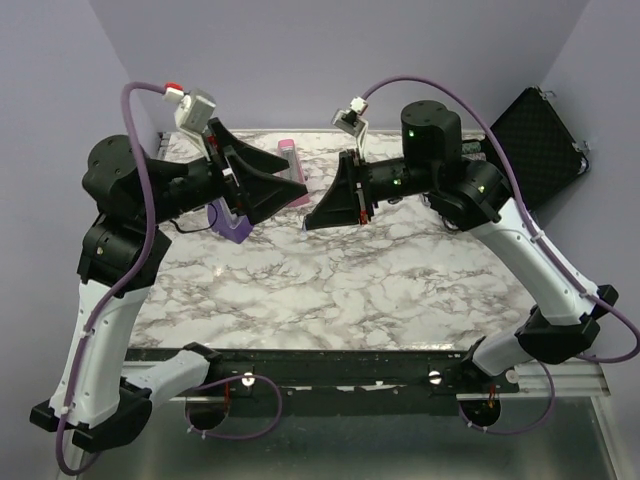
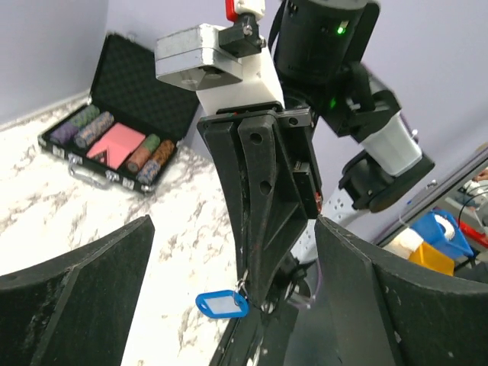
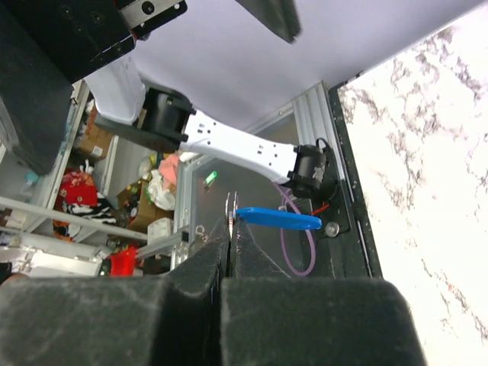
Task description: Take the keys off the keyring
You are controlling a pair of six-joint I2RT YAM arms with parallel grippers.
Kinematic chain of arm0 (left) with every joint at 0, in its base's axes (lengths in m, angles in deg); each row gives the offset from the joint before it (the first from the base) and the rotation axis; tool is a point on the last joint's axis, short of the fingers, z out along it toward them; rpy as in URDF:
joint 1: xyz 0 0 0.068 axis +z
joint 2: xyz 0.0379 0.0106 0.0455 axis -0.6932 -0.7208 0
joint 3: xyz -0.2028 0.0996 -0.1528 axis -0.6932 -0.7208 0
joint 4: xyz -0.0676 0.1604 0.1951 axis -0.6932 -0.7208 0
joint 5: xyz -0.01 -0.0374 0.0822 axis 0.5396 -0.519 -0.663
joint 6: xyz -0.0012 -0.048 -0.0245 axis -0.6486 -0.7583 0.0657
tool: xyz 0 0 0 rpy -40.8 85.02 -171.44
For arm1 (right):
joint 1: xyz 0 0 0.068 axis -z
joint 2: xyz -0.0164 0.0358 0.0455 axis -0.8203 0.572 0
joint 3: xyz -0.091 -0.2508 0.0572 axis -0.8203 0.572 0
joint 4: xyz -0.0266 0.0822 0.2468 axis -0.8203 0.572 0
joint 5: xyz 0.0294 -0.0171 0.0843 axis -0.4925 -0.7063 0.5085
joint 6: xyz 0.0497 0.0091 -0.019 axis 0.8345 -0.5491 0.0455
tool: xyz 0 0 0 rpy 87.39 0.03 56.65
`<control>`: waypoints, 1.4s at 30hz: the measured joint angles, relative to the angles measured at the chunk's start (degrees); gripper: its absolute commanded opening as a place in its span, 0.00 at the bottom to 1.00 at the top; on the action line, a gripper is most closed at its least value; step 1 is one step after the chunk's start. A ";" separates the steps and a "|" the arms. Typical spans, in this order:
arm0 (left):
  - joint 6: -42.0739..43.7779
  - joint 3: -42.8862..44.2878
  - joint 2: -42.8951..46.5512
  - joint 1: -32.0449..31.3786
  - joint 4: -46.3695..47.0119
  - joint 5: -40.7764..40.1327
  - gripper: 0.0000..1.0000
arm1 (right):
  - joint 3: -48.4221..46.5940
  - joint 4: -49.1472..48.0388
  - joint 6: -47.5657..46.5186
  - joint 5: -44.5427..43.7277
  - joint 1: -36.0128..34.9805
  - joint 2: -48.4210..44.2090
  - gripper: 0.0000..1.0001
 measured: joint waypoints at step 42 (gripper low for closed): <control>-32.00 -17.53 7.78 4.02 35.60 1.20 0.56 | 12.31 -42.45 21.86 -4.13 -0.13 -6.60 0.01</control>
